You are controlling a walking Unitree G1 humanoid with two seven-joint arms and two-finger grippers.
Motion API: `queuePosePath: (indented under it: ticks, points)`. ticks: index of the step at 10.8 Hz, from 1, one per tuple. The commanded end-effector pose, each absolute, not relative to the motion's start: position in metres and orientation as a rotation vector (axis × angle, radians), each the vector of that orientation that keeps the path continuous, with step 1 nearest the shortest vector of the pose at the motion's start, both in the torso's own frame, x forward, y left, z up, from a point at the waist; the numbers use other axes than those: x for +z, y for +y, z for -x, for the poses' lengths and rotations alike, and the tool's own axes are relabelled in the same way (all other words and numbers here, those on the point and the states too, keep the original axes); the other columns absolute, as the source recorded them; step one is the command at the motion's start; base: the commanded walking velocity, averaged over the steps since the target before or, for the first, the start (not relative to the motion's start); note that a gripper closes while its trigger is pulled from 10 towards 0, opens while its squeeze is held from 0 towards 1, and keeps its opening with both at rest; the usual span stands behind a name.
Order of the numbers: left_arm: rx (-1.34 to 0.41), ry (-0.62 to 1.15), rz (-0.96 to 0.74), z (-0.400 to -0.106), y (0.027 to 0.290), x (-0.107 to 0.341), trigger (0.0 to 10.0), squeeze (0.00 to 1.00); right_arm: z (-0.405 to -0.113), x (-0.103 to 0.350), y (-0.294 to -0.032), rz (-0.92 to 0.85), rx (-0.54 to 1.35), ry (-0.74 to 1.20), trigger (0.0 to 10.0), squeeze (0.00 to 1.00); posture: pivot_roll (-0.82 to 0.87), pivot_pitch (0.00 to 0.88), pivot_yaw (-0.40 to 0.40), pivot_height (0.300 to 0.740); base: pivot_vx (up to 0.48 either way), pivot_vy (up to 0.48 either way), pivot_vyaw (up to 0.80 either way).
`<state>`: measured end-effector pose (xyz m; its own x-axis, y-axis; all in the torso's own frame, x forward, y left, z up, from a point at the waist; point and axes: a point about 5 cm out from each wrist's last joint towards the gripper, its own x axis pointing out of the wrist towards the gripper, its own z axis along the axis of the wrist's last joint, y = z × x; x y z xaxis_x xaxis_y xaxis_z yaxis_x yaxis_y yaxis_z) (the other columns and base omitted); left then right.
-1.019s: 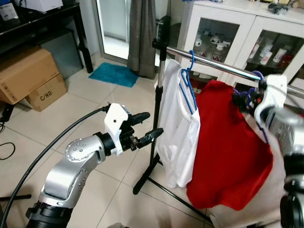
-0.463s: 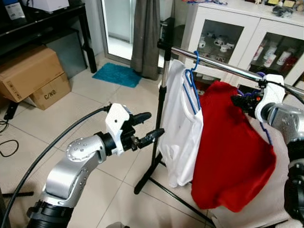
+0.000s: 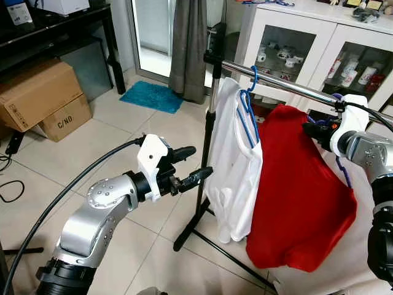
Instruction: Hang hanger
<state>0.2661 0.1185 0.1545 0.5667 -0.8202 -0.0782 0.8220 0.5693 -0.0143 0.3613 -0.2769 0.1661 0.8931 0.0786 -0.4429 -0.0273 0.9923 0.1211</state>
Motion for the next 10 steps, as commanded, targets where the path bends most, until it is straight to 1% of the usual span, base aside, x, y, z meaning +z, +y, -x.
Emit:
queuePosePath:
  ticks: [1,6,7,8,9,10]
  points:
    - [-0.986,0.075,-0.04,-0.267,0.113,0.156,10.0,0.0,-0.362,0.172,-0.283,-0.09,0.041,0.457,0.0,0.0,-0.02,0.0,-0.044,0.74,0.0,0.0,0.0]
    - [-0.985,0.069,-0.036,-0.265,0.112,0.154,10.0,0.0,-0.35,0.172,-0.285,-0.086,0.086,0.426,0.1,0.0,-0.02,0.0,-0.05,0.74,0.0,0.0,0.0]
    - [-0.988,0.069,-0.037,-0.265,0.112,0.154,10.0,0.0,-0.347,0.17,-0.286,-0.083,0.09,0.431,1.7,0.0,-0.02,0.0,-0.048,0.74,0.0,0.0,0.0]
    - [-0.99,0.068,-0.037,-0.265,0.111,0.154,10.0,0.0,-0.345,0.169,-0.286,-0.083,0.091,0.43,1.6,0.0,-0.03,0.0,-0.046,0.74,0.0,0.0,0.0]
    - [-0.992,0.068,-0.04,-0.265,0.111,0.154,10.0,0.0,-0.344,0.169,-0.285,-0.082,0.096,0.421,0.0,0.0,-0.03,0.0,-0.044,0.74,0.0,0.0,0.0]
    - [-0.992,0.067,-0.042,-0.266,0.111,0.154,10.0,0.0,-0.344,0.169,-0.282,-0.082,0.103,0.417,0.0,0.0,-0.02,0.0,-0.043,0.74,0.0,0.0,0.0]
